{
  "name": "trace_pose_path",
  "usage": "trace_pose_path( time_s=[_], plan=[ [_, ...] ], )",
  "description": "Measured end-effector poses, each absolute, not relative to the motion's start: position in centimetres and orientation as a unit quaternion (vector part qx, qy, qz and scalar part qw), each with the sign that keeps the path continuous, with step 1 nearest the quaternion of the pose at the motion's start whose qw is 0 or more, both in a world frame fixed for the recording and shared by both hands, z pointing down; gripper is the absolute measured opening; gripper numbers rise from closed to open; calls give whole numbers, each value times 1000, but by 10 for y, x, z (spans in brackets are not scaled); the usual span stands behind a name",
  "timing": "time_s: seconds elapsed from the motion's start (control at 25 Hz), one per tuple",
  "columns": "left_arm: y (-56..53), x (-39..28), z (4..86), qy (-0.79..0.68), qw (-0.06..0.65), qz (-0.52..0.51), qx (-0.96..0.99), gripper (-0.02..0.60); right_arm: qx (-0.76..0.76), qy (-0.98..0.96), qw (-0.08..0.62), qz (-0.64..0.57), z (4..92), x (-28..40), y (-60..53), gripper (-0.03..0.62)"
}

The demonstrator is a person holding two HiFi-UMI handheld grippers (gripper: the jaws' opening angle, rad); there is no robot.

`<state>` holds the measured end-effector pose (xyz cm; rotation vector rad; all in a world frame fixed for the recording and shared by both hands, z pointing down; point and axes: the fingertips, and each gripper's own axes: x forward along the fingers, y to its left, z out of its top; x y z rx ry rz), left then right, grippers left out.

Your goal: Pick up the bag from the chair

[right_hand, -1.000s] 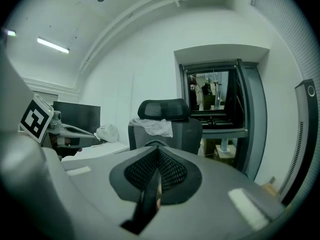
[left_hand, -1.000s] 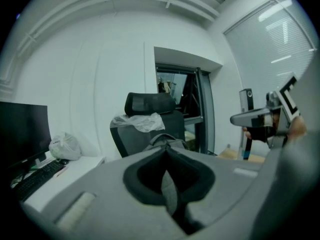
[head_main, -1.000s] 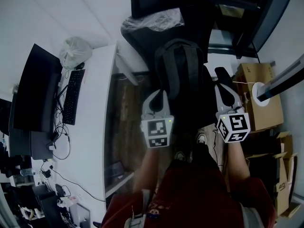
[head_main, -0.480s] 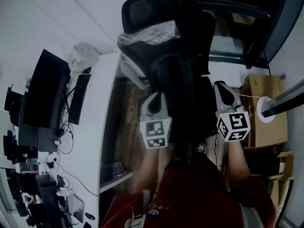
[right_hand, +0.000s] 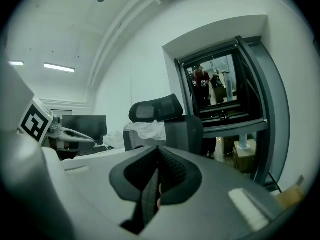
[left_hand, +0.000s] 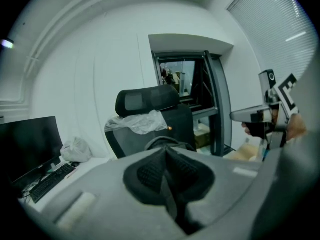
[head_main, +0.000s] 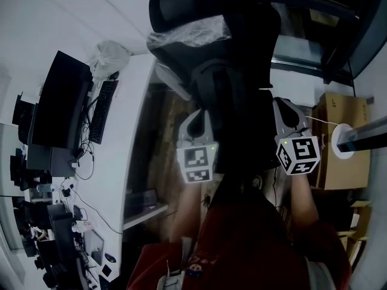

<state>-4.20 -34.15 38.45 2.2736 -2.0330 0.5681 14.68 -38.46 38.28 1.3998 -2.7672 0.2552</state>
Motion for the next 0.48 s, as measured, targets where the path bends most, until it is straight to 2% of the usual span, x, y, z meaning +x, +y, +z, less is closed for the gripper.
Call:
trace_pose_path(
  time_s=[0.48],
  plan=[
    [-388, -81, 406, -663, 34, 171, 728, -2, 435, -896, 42, 78, 402, 101, -428, 2]
  ],
)
